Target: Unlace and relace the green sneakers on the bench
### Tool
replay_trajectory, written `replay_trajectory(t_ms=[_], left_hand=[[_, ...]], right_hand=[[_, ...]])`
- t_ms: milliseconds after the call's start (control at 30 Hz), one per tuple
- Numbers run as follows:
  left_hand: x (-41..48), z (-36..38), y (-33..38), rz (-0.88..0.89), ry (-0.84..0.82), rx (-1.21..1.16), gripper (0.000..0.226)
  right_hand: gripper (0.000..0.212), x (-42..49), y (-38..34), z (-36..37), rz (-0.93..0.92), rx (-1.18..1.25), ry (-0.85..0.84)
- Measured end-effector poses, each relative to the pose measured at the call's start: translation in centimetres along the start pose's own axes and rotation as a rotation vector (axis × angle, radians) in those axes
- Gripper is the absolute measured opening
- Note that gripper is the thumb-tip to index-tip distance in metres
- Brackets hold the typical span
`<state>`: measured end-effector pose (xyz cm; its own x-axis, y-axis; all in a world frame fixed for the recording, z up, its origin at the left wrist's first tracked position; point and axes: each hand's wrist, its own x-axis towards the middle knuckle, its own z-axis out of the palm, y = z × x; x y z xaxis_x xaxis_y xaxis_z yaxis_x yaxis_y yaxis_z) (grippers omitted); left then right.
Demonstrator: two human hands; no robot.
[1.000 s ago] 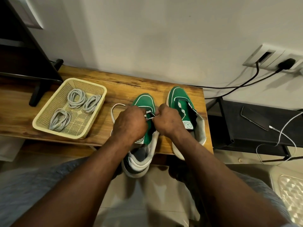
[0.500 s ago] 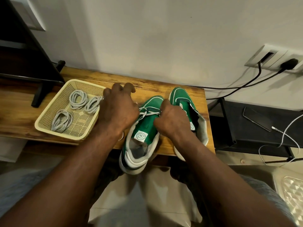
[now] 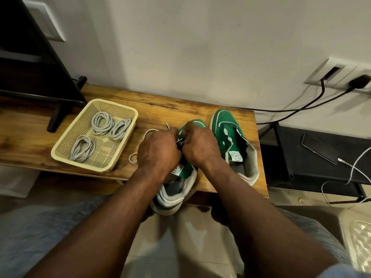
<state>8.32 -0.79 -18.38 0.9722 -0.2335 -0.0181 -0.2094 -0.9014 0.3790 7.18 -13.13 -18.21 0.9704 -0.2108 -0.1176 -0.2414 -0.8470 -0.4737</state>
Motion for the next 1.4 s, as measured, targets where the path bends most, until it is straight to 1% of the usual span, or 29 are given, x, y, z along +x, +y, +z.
replay_trajectory(t_ms=[100,167,233,267,400,467,533,633,667,733,767,800,867,933,1000,1033,1067,1133,1167,1200,1267,1300,1333,1367,1400], left_hand=[[0.1,0.2,-0.1,-0.005,0.019,-0.009,0.023],[0.5,0.5,-0.5,-0.025,0.040,0.000,0.020],[0.8,0.6,-1.0,-0.051,0.056,-0.008,0.018],[0.9,0.7,-1.1,-0.054,0.059,-0.014,0.018],[1.1,1.2,-1.2,-0.042,0.033,-0.033,0.018],[1.2,1.3,-1.1,-0.030,0.006,-0.064,0.018],[1.3,1.4,-1.0,-0.014,-0.019,-0.077,0.019],[1.3,1.3,-0.9,-0.006,-0.027,-0.083,0.017],[1.3,1.3,-1.0,0.001,-0.024,-0.082,0.017],[1.3,1.3,-1.0,0.013,-0.028,-0.088,0.016],[1.3,1.2,-1.0,0.014,-0.034,-0.094,0.017],[1.3,1.2,-1.0,0.014,-0.041,-0.099,0.017],[1.3,1.0,-0.9,0.008,-0.046,-0.103,0.017],[1.2,0.9,-0.9,-0.011,-0.045,-0.095,0.017],[1.1,0.8,-1.0,-0.031,-0.029,-0.074,0.021],[1.0,0.7,-1.0,-0.040,-0.016,-0.062,0.022],[1.0,0.7,-1.1,-0.049,-0.006,-0.060,0.020],[1.2,0.5,-1.3,-0.085,0.000,-0.075,0.013],[1.3,0.3,-1.4,-0.109,-0.007,-0.086,0.011],[1.4,0.3,-1.5,-0.128,-0.017,-0.089,0.012],[1.5,0.2,-1.6,-0.146,-0.039,-0.079,0.016],[1.5,0.1,-1.5,-0.148,-0.051,-0.081,0.019],[1.4,0.1,-1.5,-0.147,-0.058,-0.089,0.021],[1.4,0.1,-1.4,-0.148,-0.060,-0.101,0.022],[1.4,0.1,-1.4,-0.150,-0.057,-0.112,0.023]], right_hand=[[0.025,-0.1,0.0,-0.6,0.038,0.047,-0.002],[0.024,-0.4,0.1,-1.3,0.042,-0.029,0.006],[0.017,-0.3,0.6,-2.6,0.034,-0.105,-0.007],[0.016,-0.2,0.9,-3.6,0.033,-0.116,-0.047],[0.024,-0.4,2.1,-7.3,0.042,0.003,-0.369],[0.028,-0.6,2.5,-7.6,-0.010,-0.035,-0.439],[0.028,-0.4,2.4,-6.9,-0.026,-0.044,-0.405],[0.015,0.7,2.0,-5.0,-0.042,-0.060,-0.199],[0.016,0.9,1.6,-4.4,-0.045,-0.100,-0.178],[0.020,0.9,0.9,-2.9,-0.049,-0.219,-0.197],[0.019,0.7,0.5,-2.1,-0.059,-0.289,-0.189],[0.017,0.5,0.3,-1.5,-0.068,-0.344,-0.161],[0.016,0.4,0.1,-0.6,-0.070,-0.381,-0.098],[0.014,0.5,0.1,-0.7,-0.061,-0.292,-0.135],[0.010,0.6,0.3,-1.9,-0.116,-0.056,-0.232],[0.012,0.4,0.4,-2.8,-0.164,0.055,-0.279],[0.011,0.2,0.4,-4.1,-0.210,0.154,-0.348],[0.007,-0.4,0.9,-6.9,-0.280,0.330,-0.555],[0.008,-0.6,1.3,-8.2,-0.312,0.395,-0.657],[0.010,-0.8,1.9,-9.3,-0.339,0.439,-0.742],[0.010,-0.7,3.4,-10.5,-0.330,0.472,-0.850],[0.011,-0.4,4.3,-10.6,-0.289,0.463,-0.863],[0.013,-0.1,5.0,-10.5,-0.234,0.434,-0.841],[0.019,0.0,5.4,-10.3,-0.164,0.392,-0.790],[0.035,0.1,5.6,-10.2,-0.091,0.337,-0.725]])
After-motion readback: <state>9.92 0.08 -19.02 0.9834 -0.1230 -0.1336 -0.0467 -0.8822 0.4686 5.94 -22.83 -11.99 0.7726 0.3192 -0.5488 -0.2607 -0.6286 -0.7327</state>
